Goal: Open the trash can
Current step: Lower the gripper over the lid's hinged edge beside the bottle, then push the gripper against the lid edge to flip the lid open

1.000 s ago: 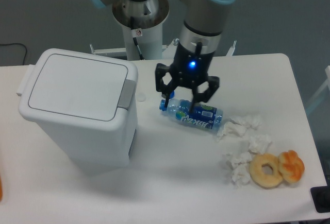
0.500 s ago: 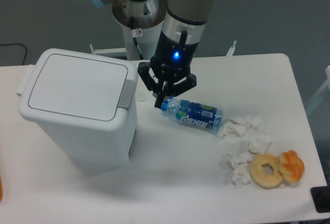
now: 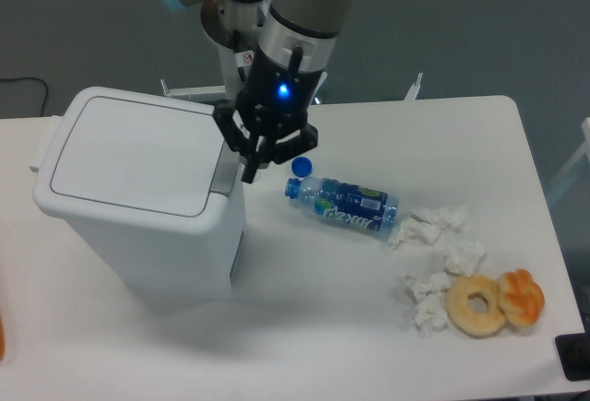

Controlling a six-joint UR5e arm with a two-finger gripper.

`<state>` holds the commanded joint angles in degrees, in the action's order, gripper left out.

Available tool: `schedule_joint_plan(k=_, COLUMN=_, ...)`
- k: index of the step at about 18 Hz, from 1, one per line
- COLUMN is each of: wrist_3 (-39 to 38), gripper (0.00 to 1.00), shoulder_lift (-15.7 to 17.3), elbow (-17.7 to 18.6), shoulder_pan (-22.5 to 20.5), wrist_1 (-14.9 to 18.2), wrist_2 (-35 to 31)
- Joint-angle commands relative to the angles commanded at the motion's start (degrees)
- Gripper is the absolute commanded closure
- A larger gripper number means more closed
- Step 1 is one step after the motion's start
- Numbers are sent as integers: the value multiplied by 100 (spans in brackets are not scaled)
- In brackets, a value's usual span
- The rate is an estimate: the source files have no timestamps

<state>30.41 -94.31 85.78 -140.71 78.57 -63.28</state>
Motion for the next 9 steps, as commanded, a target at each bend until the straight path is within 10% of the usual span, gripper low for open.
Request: schedule_joint_plan(k=9, wrist_3=17, gripper=100, shoulder_lift=-18, elbow=202, shoulder_pan=44, wrist_1=-62, wrist_2=-35)
